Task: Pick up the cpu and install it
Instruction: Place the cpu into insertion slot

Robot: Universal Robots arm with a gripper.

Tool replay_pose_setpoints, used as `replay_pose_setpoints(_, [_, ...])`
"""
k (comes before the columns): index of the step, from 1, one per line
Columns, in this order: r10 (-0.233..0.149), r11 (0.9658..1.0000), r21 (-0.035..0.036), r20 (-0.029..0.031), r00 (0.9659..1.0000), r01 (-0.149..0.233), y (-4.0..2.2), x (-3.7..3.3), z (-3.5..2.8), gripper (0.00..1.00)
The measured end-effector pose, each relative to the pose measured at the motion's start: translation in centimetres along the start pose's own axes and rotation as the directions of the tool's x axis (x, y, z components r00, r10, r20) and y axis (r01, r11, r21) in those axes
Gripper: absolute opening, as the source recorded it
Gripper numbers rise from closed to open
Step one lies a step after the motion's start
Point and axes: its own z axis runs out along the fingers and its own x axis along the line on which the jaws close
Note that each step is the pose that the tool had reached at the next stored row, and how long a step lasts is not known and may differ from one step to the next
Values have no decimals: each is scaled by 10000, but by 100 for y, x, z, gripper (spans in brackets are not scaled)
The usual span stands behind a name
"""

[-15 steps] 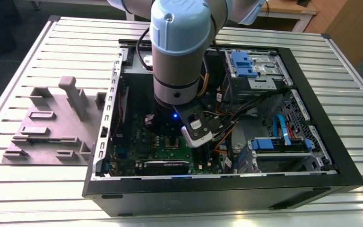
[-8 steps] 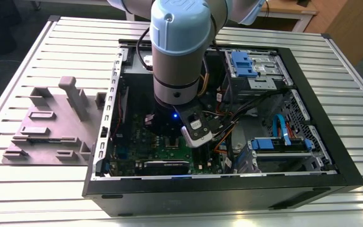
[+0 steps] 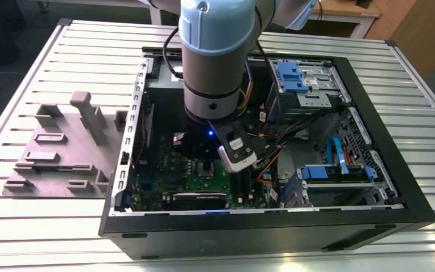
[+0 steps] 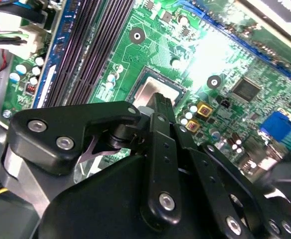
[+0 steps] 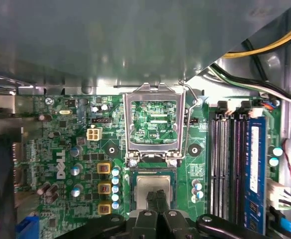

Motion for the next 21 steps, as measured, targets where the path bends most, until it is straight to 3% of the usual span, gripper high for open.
replay_pose_setpoints(16, [0,10000,15,0,10000,0,-1,0,-28,10])
replay_pose_setpoints(21, [1,10000,14,0,10000,-1,-1,-1,-66,10])
